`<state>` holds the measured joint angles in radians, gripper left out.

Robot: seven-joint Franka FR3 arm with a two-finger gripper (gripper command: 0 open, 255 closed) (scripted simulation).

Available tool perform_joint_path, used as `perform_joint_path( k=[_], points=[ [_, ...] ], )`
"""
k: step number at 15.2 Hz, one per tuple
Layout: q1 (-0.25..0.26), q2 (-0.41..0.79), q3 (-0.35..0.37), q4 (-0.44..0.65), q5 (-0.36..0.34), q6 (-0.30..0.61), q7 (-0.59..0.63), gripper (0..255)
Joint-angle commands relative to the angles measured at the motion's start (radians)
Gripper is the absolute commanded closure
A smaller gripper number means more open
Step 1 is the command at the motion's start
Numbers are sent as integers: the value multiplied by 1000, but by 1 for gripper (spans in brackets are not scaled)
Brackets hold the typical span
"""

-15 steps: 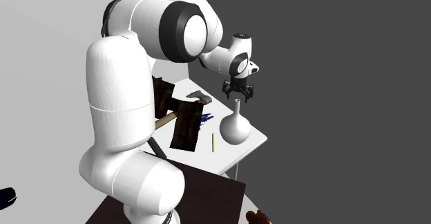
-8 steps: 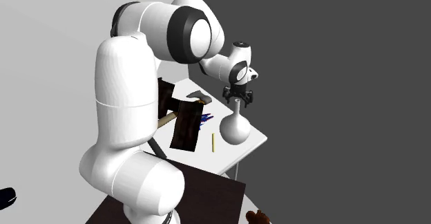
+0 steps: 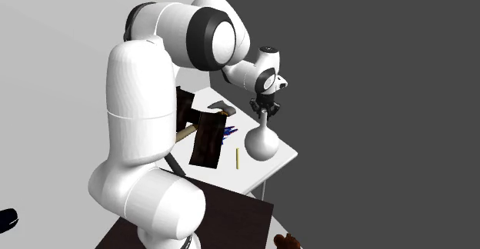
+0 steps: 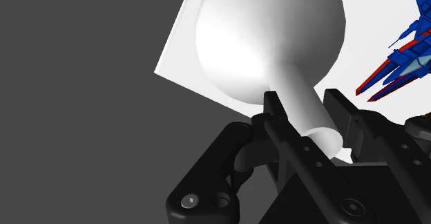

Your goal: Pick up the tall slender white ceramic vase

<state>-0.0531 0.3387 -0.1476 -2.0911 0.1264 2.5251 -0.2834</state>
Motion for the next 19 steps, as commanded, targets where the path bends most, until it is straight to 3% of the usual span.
perform_joint_path(
  k=[1,19],
  points=[
    [0,0,0,0,0,0,0,255],
    [12,-131,-17,43,-43,-173,33,255]
  ],
)
